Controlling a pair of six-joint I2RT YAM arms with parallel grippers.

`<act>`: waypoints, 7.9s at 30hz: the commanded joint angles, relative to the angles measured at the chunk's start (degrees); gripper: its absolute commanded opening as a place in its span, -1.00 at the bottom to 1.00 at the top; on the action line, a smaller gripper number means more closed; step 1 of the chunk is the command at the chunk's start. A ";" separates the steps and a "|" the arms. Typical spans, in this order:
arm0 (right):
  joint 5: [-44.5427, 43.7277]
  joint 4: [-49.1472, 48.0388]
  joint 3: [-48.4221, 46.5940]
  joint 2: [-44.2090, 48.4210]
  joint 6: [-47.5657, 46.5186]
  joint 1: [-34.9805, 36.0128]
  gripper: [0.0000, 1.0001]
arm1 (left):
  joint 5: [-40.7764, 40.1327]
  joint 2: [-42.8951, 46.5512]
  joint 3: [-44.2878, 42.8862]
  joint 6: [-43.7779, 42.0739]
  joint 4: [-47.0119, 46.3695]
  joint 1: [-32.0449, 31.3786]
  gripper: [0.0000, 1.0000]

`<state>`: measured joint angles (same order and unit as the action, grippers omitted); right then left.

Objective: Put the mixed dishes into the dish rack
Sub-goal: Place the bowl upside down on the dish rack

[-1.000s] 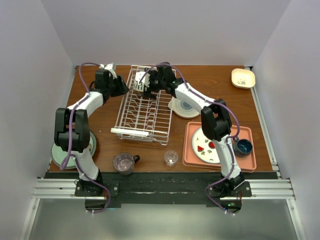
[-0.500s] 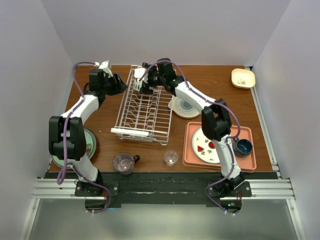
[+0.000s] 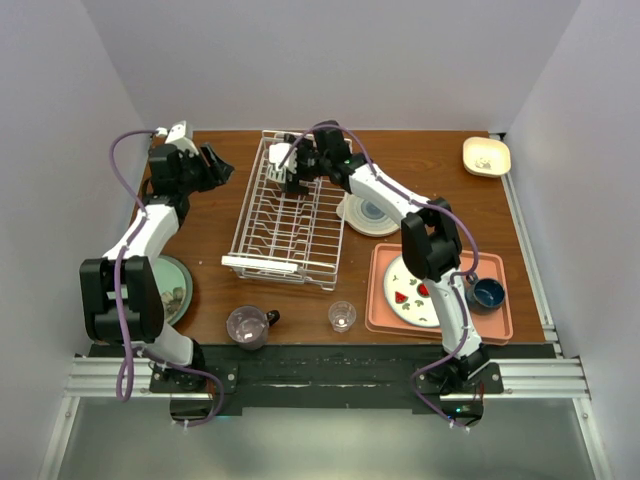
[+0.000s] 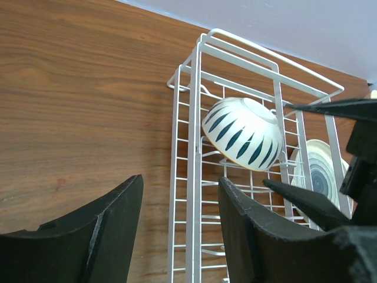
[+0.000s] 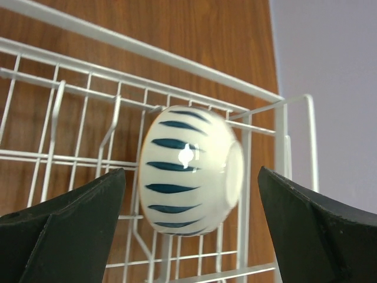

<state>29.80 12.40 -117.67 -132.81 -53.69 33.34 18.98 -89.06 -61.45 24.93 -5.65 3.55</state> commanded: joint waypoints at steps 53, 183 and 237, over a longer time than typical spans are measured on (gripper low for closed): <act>-22.15 -16.88 3.85 -1.75 8.52 3.57 -0.95 | 2.55 -1.12 1.60 0.12 -4.37 1.90 0.17; -31.72 -13.11 -1.77 -4.12 68.11 1.29 -0.31 | -10.98 19.89 7.49 15.50 8.11 2.34 1.00; -25.76 -9.20 70.19 64.78 79.17 20.79 0.62 | -3.78 28.41 11.88 16.38 2.40 2.34 1.00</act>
<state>2.48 13.65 -50.87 -69.52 24.38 47.97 13.98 -60.75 -49.78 40.95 -0.32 5.61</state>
